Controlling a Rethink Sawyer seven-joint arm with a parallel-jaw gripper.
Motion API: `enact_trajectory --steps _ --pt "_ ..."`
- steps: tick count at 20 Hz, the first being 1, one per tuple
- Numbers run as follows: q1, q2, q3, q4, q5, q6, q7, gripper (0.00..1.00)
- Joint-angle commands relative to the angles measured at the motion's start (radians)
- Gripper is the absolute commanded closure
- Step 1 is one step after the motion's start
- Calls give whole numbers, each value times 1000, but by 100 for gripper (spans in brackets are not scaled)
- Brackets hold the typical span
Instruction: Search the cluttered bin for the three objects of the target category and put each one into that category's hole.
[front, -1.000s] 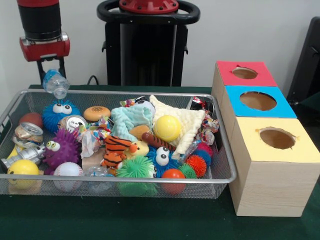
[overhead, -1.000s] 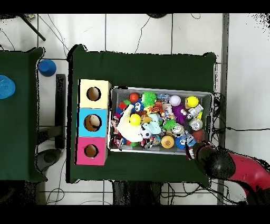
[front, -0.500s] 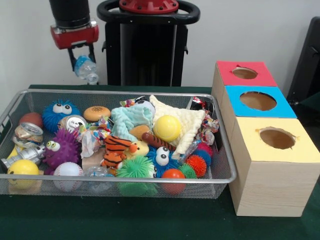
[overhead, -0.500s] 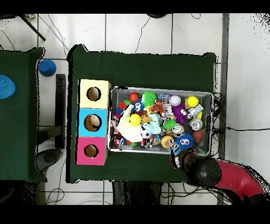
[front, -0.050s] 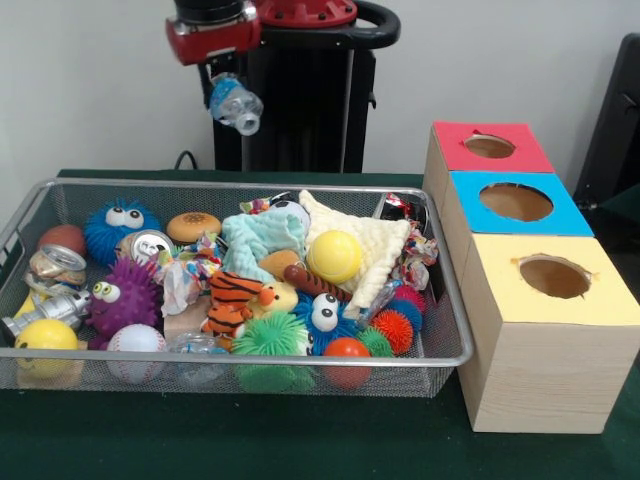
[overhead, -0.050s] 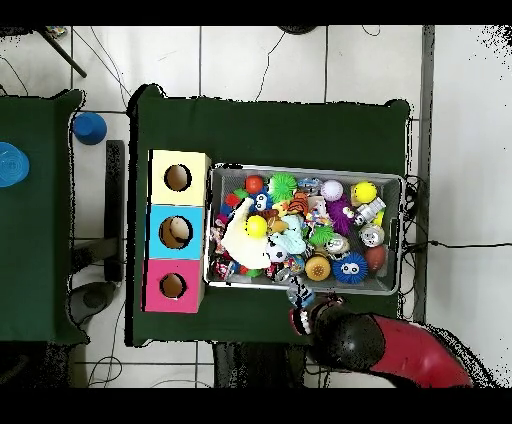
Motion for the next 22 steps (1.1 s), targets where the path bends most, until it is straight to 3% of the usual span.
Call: enact_trajectory --steps 1,7,22 --pt "106 -136 -93 102 157 126 332 100" --pt "201 -174 -147 131 240 116 376 100" --pt "398 -65 -197 157 372 -59 512 100"
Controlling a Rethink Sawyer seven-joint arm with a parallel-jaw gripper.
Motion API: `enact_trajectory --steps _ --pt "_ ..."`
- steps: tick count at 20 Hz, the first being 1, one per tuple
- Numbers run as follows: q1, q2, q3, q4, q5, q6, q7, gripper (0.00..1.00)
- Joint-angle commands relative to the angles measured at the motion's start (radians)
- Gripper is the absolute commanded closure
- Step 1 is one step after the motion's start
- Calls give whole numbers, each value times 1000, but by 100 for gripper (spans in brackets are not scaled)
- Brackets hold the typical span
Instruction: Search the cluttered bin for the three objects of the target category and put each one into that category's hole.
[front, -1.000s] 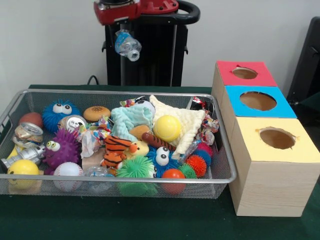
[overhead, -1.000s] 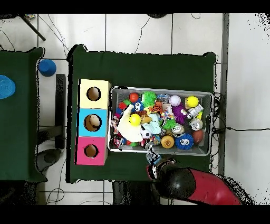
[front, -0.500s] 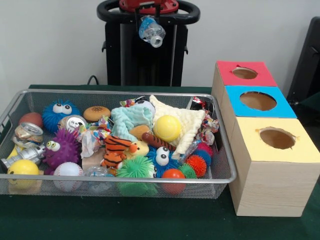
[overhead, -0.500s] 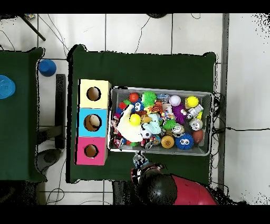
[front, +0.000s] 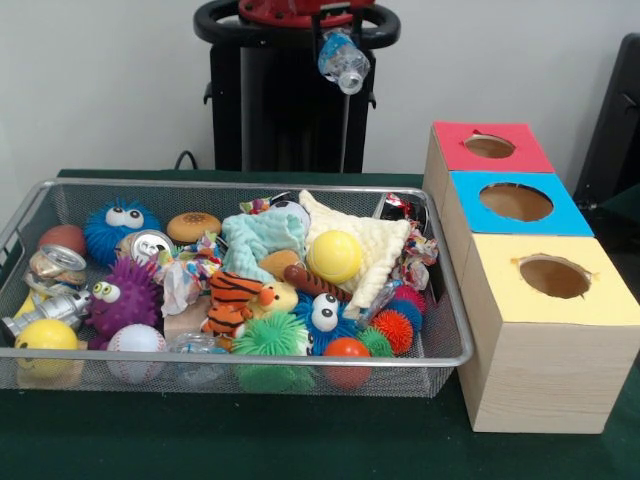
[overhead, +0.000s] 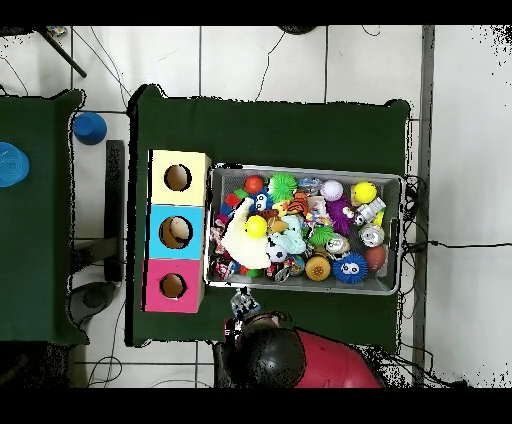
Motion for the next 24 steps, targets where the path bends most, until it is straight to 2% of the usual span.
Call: enact_trajectory --steps 1,10,16,24 --pt "52 61 -23 60 90 -84 324 100" --pt "157 161 -41 48 137 -226 404 100" --pt "195 241 1 47 205 -291 445 100" --pt "263 285 -13 11 235 -320 488 100"
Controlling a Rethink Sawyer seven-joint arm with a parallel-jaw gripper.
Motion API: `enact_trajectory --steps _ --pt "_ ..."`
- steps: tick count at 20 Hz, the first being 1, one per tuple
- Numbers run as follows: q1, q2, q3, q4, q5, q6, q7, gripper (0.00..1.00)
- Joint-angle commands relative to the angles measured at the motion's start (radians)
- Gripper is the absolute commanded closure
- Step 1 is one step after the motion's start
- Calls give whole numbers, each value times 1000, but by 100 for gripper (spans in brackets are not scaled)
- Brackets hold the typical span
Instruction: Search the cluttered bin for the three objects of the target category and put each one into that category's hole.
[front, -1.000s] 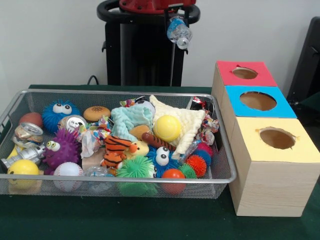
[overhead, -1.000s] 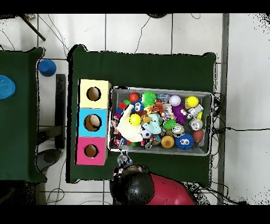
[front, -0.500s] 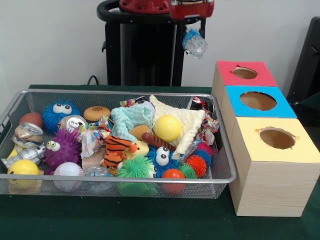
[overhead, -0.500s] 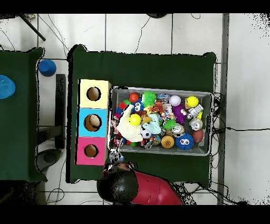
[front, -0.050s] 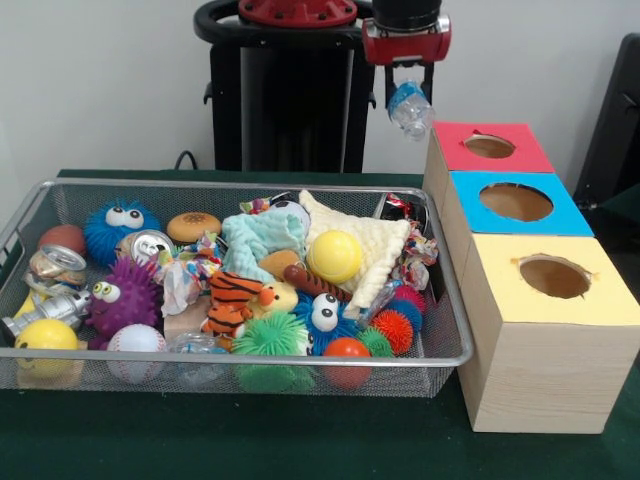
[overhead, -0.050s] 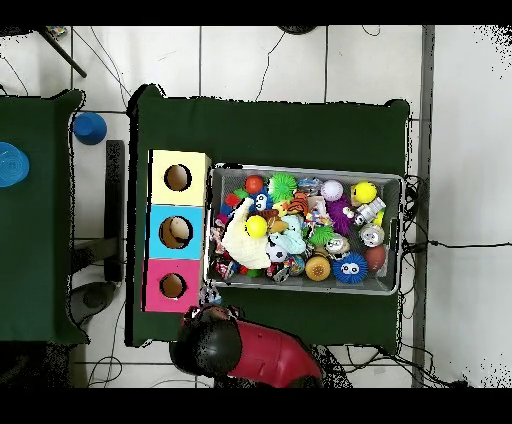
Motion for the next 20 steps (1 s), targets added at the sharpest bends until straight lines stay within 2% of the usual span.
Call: enact_trajectory --steps 1,11,20 --pt "34 81 19 -7 78 -69 286 100" --pt "83 165 36 -31 101 -161 347 100" --pt "171 263 42 -111 156 -188 419 100"
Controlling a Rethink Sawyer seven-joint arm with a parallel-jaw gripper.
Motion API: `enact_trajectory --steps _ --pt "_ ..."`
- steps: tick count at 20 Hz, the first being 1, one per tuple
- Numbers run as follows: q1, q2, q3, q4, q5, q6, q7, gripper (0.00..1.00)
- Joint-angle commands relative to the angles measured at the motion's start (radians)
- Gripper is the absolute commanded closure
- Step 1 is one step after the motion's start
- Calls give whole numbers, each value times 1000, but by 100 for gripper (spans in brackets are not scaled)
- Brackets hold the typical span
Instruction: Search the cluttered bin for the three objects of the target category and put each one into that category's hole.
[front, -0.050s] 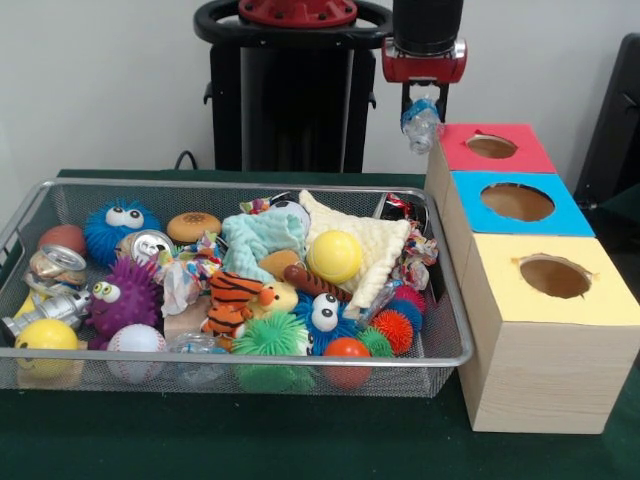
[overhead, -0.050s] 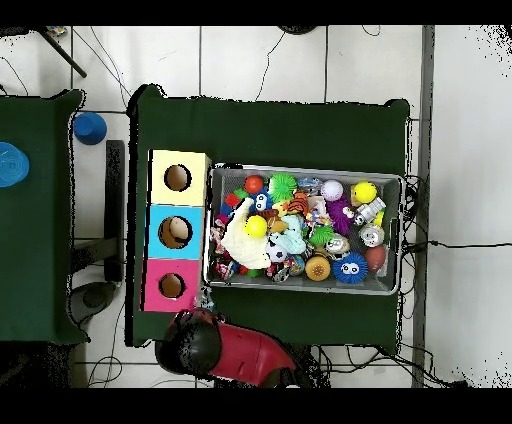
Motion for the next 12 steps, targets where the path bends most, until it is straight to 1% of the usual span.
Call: enact_trajectory --steps 1,3,7,12 --pt "71 171 88 -112 98 -123 282 100" --pt "79 178 89 -117 105 -129 289 100" --pt "82 148 80 -115 103 -87 287 100" --pt "46 106 90 -99 79 -51 266 100"
